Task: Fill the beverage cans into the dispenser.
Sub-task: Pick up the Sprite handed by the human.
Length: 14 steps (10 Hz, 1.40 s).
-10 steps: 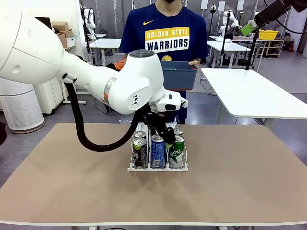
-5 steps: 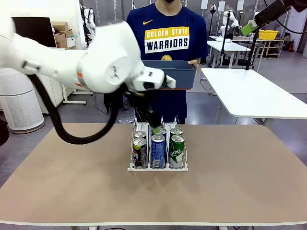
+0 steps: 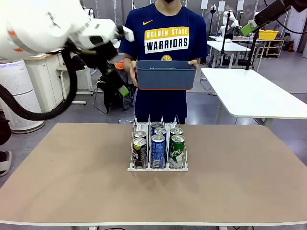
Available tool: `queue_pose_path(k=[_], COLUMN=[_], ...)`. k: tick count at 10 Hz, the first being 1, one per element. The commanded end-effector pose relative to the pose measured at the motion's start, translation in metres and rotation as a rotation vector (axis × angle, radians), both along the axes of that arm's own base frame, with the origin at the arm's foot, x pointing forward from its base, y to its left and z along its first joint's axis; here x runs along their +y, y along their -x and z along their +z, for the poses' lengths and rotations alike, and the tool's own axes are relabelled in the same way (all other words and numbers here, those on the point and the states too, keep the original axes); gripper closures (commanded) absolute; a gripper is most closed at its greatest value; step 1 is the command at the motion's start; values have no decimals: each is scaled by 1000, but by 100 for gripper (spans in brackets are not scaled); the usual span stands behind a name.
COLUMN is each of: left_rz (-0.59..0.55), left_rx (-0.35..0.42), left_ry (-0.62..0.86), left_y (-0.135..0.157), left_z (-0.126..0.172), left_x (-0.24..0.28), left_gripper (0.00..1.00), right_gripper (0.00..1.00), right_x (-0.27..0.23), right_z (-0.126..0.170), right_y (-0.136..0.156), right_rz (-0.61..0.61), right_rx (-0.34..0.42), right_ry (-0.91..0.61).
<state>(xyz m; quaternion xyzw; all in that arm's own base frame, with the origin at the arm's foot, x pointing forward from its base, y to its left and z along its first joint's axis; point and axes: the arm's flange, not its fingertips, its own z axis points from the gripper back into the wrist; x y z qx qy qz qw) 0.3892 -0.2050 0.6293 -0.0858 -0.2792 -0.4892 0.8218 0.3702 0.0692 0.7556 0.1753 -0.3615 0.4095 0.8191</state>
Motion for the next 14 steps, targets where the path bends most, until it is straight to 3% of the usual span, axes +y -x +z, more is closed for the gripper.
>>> queue_pose_path(k=[1, 4, 13, 14], left_rz=[-3, 3, 13, 26], left_rx=[-11, -69, -72, -108], left_ry=[8, 14, 36, 17], left_y=[0, 8, 8, 13], left_z=[21, 51, 58, 66], left_x=[11, 23, 22, 17], left_gripper=[0, 0, 0, 0], right_gripper=[0, 0, 0, 0], right_x=[0, 0, 0, 0], right_z=[-1, -1, -1, -1], right_y=[0, 0, 0, 0], right_rz=[1, 1, 1, 1], right_rx=[2, 2, 2, 2], right_ry=[-1, -1, -1, -1])
